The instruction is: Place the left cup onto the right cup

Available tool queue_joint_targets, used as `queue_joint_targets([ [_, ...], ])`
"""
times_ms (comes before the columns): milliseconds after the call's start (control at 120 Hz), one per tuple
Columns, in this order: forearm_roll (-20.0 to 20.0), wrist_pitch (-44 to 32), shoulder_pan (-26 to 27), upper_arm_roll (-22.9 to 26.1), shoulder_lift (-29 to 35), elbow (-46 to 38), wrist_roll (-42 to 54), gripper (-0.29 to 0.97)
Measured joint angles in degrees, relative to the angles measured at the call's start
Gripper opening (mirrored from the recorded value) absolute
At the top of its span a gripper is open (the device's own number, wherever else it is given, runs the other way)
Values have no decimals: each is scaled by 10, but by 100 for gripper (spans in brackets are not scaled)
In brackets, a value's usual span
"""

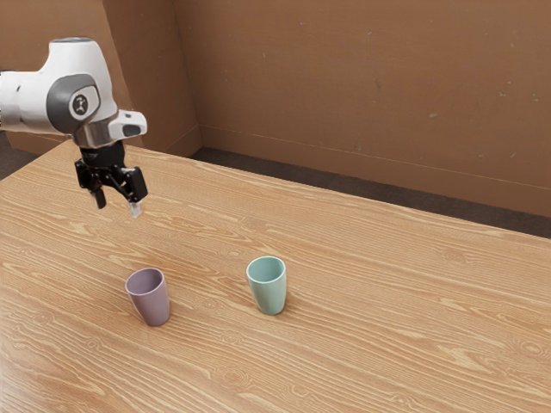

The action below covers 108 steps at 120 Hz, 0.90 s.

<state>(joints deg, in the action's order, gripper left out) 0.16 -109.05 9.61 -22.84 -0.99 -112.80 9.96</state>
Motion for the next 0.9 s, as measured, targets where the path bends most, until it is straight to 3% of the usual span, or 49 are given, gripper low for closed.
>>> queue_joint_targets([
  [392,-1,-73,-26,46,28,-102,-12,66],
  [733,-21,-98,70,90,31,-134,-40,66],
  [900,-28,-108,43,91,56,-180,-52,66],
])
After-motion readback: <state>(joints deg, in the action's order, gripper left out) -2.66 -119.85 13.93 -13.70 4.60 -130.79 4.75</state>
